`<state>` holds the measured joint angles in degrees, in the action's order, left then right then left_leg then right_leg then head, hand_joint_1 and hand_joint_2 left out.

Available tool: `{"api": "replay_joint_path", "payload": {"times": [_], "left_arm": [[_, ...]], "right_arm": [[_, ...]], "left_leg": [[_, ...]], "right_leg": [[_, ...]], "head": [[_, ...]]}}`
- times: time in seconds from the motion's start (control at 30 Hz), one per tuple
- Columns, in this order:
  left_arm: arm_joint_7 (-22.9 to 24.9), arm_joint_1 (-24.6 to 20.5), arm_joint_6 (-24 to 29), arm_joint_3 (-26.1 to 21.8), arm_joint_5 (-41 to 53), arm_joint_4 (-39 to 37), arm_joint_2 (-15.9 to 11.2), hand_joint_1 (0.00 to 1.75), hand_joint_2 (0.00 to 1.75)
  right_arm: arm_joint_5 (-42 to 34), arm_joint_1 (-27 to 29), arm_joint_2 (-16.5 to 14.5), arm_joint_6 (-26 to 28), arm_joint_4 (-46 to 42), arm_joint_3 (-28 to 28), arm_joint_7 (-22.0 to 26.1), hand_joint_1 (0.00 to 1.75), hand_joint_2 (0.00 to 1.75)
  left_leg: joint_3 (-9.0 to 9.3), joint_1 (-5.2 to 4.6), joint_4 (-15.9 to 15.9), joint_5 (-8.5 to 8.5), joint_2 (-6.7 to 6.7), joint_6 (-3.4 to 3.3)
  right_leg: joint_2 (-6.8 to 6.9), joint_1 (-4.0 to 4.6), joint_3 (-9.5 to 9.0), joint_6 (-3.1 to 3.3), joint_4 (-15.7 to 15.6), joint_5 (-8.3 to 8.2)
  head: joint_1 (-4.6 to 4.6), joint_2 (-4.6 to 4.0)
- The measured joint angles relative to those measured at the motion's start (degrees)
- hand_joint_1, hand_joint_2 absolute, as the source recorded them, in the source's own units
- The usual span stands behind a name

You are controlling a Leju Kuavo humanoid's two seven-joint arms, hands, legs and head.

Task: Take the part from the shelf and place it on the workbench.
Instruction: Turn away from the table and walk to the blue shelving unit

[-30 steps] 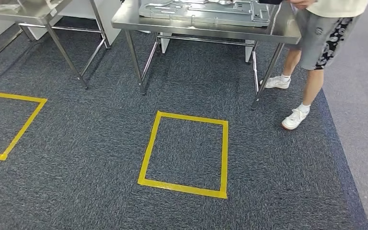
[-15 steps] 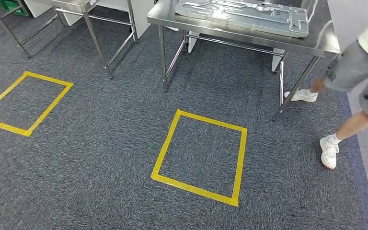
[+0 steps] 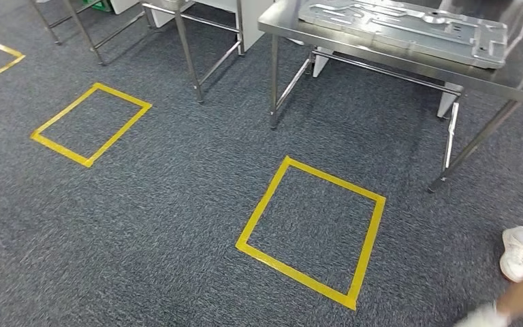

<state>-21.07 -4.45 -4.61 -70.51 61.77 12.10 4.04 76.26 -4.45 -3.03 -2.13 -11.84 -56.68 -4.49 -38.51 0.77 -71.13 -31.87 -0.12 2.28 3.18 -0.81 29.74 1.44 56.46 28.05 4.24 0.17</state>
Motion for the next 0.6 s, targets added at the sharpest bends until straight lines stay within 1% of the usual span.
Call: {"api": "replay_joint_path", "payload": {"times": [0.03,0.07,0.1,0.13,0.17,0.2,0.23,0.27,0.3,0.33,0.37,0.4,0.43,0.47,0.5,0.53,0.57,0.6], "left_arm": [[0.0,0.03,0.0,-0.12,0.0,0.0,-0.04,0.0,0.0],[0.01,-0.04,0.0,-0.2,0.01,0.01,-0.08,0.0,0.0],[0.01,-0.12,0.0,-0.25,0.02,0.01,-0.11,0.0,0.0],[0.02,-0.17,0.0,-0.28,0.03,0.01,-0.11,0.0,0.0],[0.03,-0.16,0.0,-0.31,0.04,0.01,-0.12,0.0,0.0],[0.04,-0.07,0.0,-0.34,0.04,0.01,-0.12,0.0,0.0],[0.06,0.05,0.0,-0.36,0.04,0.01,-0.09,0.0,0.0],[0.08,0.12,0.0,-0.38,0.04,0.0,-0.07,0.0,0.0],[0.1,0.1,0.0,-0.39,0.04,-0.01,-0.03,0.0,0.0],[0.11,0.0,0.0,-0.39,0.04,-0.01,-0.01,0.0,0.0],[0.13,-0.11,0.0,-0.4,0.04,-0.01,0.0,0.0,0.0],[0.13,-0.2,0.0,-0.4,0.04,-0.01,0.0,0.0,0.0],[0.13,-0.23,-0.01,-0.4,0.04,-0.01,0.0,0.0,0.0],[0.13,-0.2,-0.03,-0.42,0.03,-0.01,0.03,0.0,0.0],[0.13,-0.16,-0.07,-0.43,0.01,-0.01,0.09,0.0,0.0],[0.13,-0.14,-0.09,-0.44,-0.04,-0.01,0.17,0.0,0.0],[0.12,-0.15,-0.03,-0.45,-0.1,-0.01,0.34,0.0,0.0],[0.03,-0.23,0.2,-0.49,-0.23,-0.01,0.51,0.0,0.0]], "right_arm": [[0.05,-0.03,-0.06,-0.01,0.0,0.09,-0.14,0.0,0.0],[0.09,-0.02,-0.11,-0.01,-0.01,0.16,-0.33,0.0,0.0],[0.13,0.0,-0.14,-0.01,-0.01,0.26,-0.55,0.0,0.0],[0.16,-0.01,-0.16,-0.02,-0.01,0.35,-0.73,0.0,0.0],[0.18,-0.09,-0.16,-0.03,-0.01,0.43,-0.86,0.0,0.0],[0.19,-0.22,-0.15,-0.05,-0.01,0.5,-0.92,0.0,0.0],[0.2,-0.36,-0.12,-0.07,-0.01,0.52,-0.95,0.0,0.0],[0.2,-0.44,-0.07,-0.08,-0.01,0.55,-0.96,0.0,0.0],[0.2,-0.42,-0.03,-0.08,-0.01,0.56,-0.98,0.0,0.0],[0.2,-0.34,0.01,-0.09,-0.01,0.57,-0.99,0.0,0.0],[0.21,-0.21,0.02,-0.09,-0.01,0.57,-1.03,0.0,0.0],[0.22,-0.07,0.03,-0.1,-0.01,0.57,-1.08,0.0,0.0],[0.23,0.03,0.05,-0.1,-0.01,0.57,-1.14,0.0,0.0],[0.24,0.1,0.1,-0.1,-0.01,0.57,-1.21,0.0,0.0],[0.25,0.13,0.15,-0.11,-0.01,0.57,-1.25,0.0,0.0],[0.26,0.14,0.24,-0.11,-0.01,0.57,-1.28,0.0,0.0],[0.27,0.19,0.36,-0.13,-0.01,0.58,-1.32,0.0,0.0],[0.31,0.23,0.46,-0.17,-0.01,0.59,-1.38,0.0,0.0]], "left_leg": [[2.34,-0.01,4.21,2.03,0.82,-0.1],[4.67,-0.17,8.55,3.56,2.05,-0.36],[6.47,-0.33,11.85,4.62,2.94,-0.77],[7.41,-0.49,13.7,5.03,3.52,-1.17],[7.5,-0.67,14.17,4.98,3.47,-1.58],[7.38,-0.66,14.21,5.12,2.84,-1.95],[7.39,-0.54,14.4,5.28,2.34,-2.29],[7.43,-0.41,14.64,5.49,1.82,-2.68],[7.49,-0.25,14.89,5.73,1.33,-3.03],[7.52,-0.16,15.03,5.91,0.79,-3.29],[7.38,-0.2,15.05,6.01,0.21,-3.47],[7.27,-0.25,15.02,6.05,-0.44,-3.55],[7.22,-0.28,14.96,6.07,-1.16,-3.58],[7.2,-0.28,14.84,6.06,-1.91,-3.56],[7.21,-0.26,14.67,6.02,-2.69,-3.48],[7.22,-0.24,14.45,5.93,-3.46,-3.35],[7.14,-0.24,14.19,5.83,-4.18,-3.15],[6.94,-0.29,13.85,5.73,-4.9,-2.89]], "right_leg": [[0.69,0.02,-0.15,-0.16,0.06,0.15],[1.3,0.17,-0.31,-0.41,0.18,0.36],[1.88,0.31,-0.45,-0.68,0.27,0.56],[2.38,0.46,-0.59,-0.96,0.35,0.72],[2.85,0.57,-0.7,-1.25,0.37,0.82],[3.33,0.58,-0.85,-1.54,0.31,0.85],[3.3,0.48,-0.96,-1.86,0.41,1.02],[2.37,0.37,-0.79,-2.18,1.02,1.61],[0.92,0.23,-0.09,-2.45,2.71,2.87],[-0.8,0.06,1.28,-2.65,5.74,4.73],[-2.16,0.0,3.14,-2.79,9.67,6.8],[-2.75,-0.05,5.05,-2.9,13.62,8.46],[-2.94,-0.08,6.41,-3.0,16.34,9.12],[-3.01,-0.11,6.82,-3.06,16.94,8.55],[-3.16,-0.19,6.2,-3.06,15.32,6.89],[-3.66,-0.32,4.71,-3.03,11.82,4.51],[-4.96,-0.51,3.04,-2.92,7.98,2.66],[-6.27,-0.67,1.7,-2.81,4.7,1.39]], "head": [[0.0,0.0],[0.0,0.0],[-0.01,0.0],[-0.02,0.0],[-0.02,0.0],[-0.03,0.0],[-0.02,0.0],[-0.02,0.0],[-0.03,0.0],[-0.03,0.0],[-0.03,0.0],[-0.03,0.0],[-0.03,0.0],[-0.03,0.0],[-0.03,0.0],[-0.03,0.0],[-0.03,0.0],[-0.03,0.0]]}}
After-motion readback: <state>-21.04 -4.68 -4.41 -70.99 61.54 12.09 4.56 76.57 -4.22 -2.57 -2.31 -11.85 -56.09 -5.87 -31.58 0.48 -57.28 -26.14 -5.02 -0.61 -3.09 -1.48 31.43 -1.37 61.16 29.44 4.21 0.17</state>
